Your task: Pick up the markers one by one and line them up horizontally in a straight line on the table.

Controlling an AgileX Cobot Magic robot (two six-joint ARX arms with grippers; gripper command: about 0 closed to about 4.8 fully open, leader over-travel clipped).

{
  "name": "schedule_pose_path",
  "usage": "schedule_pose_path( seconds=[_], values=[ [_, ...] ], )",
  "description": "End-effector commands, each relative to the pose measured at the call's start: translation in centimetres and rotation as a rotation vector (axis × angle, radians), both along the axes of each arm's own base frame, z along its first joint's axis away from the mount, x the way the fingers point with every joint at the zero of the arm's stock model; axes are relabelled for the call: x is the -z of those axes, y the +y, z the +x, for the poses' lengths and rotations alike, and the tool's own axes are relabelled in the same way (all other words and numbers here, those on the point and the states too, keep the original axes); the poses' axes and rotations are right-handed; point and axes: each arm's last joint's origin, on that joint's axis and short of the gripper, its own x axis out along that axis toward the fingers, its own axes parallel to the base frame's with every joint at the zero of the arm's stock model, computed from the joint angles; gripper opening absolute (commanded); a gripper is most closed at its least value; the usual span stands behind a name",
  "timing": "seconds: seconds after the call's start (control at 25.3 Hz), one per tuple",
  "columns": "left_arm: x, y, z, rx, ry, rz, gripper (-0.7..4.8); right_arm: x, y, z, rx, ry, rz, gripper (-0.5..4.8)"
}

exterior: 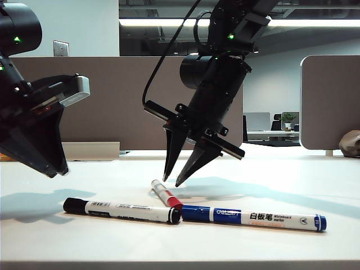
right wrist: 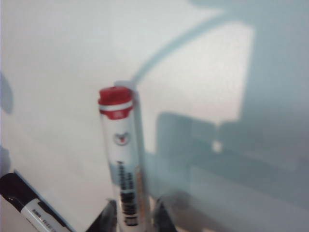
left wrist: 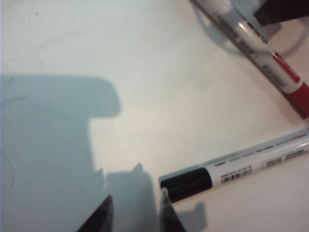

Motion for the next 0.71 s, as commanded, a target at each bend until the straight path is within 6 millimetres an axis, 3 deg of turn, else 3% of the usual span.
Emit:
schedule_pose_path(
  seconds=[0.04,0.2,0.36,0.71],
  values=[
    [-0.48,-0.29,0.36,0.033,-0.042,-0.064,1.25,-0.74,0.19,0.02,-0.030,0.020,0.072,1.08],
    [-0.53,-0.31,0.48,0.027,-0.054,-0.066,1.25,-0.76,0.44,-0.15,-0.054,0.019,0.084,1.20],
    [-0.53,-0.31,0.47,0.028,-0.053,-0.066,1.25,-0.74,0.40,-0.07,-0.048,-0.002,0.062,1.83],
    [-0.52,-0.30,0.45,0.028,-0.051,-0.065,1.25,-0.59,0.11,0.10,-0.061,-0.090,-0.050,1.85]
  ],
)
